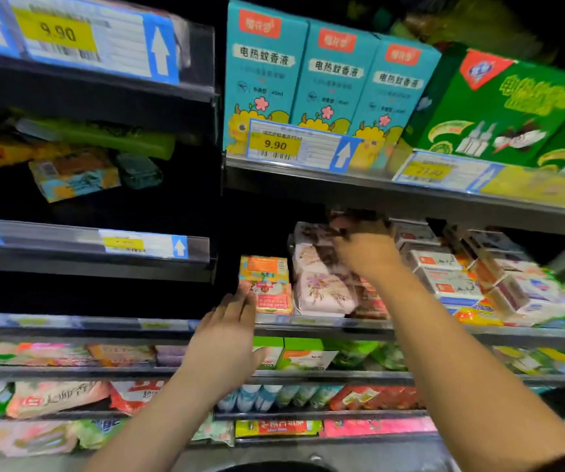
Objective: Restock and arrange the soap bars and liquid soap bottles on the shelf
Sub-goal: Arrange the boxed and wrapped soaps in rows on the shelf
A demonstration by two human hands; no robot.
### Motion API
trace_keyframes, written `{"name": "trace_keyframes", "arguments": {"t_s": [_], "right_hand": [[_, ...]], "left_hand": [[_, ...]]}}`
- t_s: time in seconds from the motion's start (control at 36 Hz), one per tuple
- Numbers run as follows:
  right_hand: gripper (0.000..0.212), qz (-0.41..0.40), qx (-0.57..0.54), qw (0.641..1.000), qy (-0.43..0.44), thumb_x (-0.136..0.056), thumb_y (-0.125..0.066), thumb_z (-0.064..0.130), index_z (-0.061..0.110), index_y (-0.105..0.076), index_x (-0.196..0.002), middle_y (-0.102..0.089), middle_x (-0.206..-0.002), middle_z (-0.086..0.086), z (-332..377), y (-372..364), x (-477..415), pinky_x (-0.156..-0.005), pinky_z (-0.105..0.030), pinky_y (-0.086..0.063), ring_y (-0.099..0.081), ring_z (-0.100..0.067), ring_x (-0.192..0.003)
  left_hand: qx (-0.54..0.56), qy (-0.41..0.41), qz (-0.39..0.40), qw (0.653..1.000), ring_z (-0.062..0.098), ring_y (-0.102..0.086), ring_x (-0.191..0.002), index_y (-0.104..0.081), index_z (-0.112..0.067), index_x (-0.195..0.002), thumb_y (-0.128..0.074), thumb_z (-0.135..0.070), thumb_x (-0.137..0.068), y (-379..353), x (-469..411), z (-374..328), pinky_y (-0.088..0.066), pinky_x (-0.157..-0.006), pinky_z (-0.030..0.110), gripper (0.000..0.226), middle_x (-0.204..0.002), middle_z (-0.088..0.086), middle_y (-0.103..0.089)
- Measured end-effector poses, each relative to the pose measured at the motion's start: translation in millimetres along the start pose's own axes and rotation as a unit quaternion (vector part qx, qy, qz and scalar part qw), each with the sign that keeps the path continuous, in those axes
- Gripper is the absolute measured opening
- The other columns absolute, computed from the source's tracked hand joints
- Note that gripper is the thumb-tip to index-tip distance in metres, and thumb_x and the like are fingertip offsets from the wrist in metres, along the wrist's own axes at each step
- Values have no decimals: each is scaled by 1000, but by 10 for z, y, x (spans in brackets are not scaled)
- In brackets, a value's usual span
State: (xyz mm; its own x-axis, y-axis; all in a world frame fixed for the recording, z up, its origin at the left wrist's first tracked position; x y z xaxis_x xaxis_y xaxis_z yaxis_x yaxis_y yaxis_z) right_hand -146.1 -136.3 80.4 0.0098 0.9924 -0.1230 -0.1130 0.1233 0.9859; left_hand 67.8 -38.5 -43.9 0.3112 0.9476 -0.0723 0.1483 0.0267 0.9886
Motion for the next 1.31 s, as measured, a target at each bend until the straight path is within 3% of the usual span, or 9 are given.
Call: {"name": "trace_keyframes", "arguments": {"t_s": [0.08,0.19,0.39,0.5,0.58,0.72,1.0,1.11,1.31], "right_hand": [[47,27,12,999,-40,-81,-52,46,19,-68,-115,-63,-127,-17,-537,5,-155,-96,-44,-48,-57,-39,-117],[69,151,-9,986,-69,-88,-72,40,25,-41,-149,-44,-152,-8,-937,-182,-248,-103,-29,-41,-44,-29,-136],[95,211,-47,974,-68,-55,-75,72,60,-32,-138,-49,-147,8,-1725,-974,-911,-101,-39,-49,-56,-21,-125],[63,244,-47,965,-87,-85,-73,39,30,-49,-143,-51,-145,0,-1267,-582,-505,-63,1,-42,-52,4,-109],[52,273,42,961,-23,-96,-62,19,12,-46,-145,-50,-142,-8,-1097,-516,-445,-48,-2,-33,-50,-13,-119],[83,160,70,984,17,-66,-85,46,28,-49,-139,-50,-144,-5,-929,-258,-407,-104,-36,-44,-48,-30,-130],[75,110,84,990,31,-74,-77,48,33,-47,-141,-63,-128,-2,-909,-143,21,-96,-38,-48,-58,-28,-118],[81,58,75,995,14,-62,-78,58,33,-54,-135,-63,-119,-1,-919,-29,298,-107,-51,-33,-51,-28,-119],[77,-57,-101,993,10,-71,-85,39,18,-56,-138,-42,-108,1,-850,188,931,-93,-33,-40,-49,-24,-108]], "left_hand": [[-15,13,-10,1000,35,-68,-106,-63,-1,-127,-93,-58,-43,31,-11,-30,-59,-81,44,106,-133,17,-62],[-18,25,-33,999,36,-71,-86,-71,-2,-111,-96,-50,-28,86,-69,-54,-60,-65,42,99,-117,17,-68],[-10,46,-79,996,40,-58,-69,-59,5,-109,-91,-25,-39,13,-154,-152,-49,-51,41,83,-99,26,-57],[-18,56,-99,993,39,-54,-71,-52,6,-112,-80,-15,-48,-45,-146,-219,-44,-54,41,73,-105,29,-56],[-15,69,-94,993,40,-55,-73,-56,7,-110,-83,-16,-47,-69,-162,-222,-45,-55,42,72,-106,30,-56],[4,83,-84,993,41,-56,-75,-53,5,-111,-86,-19,-42,-70,-157,-206,-47,-57,43,80,-105,29,-55],[6,74,-47,996,44,-57,-77,-52,7,-113,-87,-20,-42,-42,-146,-215,-50,-60,46,83,-110,31,-56],[10,64,-42,997,44,-58,-77,-59,8,-112,-88,-21,-43,-51,-105,-202,-51,-59,46,81,-110,30,-58],[54,44,-42,997,44,-63,-97,-61,-2,-129,-93,-39,-49,59,-9,-70,-61,-68,47,94,-136,14,-59]]}}
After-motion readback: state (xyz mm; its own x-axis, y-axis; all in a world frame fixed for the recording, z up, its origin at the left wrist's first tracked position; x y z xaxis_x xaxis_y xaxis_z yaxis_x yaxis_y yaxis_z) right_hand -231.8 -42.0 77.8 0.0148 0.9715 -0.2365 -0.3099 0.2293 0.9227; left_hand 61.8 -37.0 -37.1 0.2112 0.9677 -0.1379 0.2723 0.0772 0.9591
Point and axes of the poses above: each hand's wrist, its own x-axis away from the middle knuckle, its own y-axis out of the back of the hand, z = x × y, the point moved 6 cm from there along -x, towards the middle knuckle
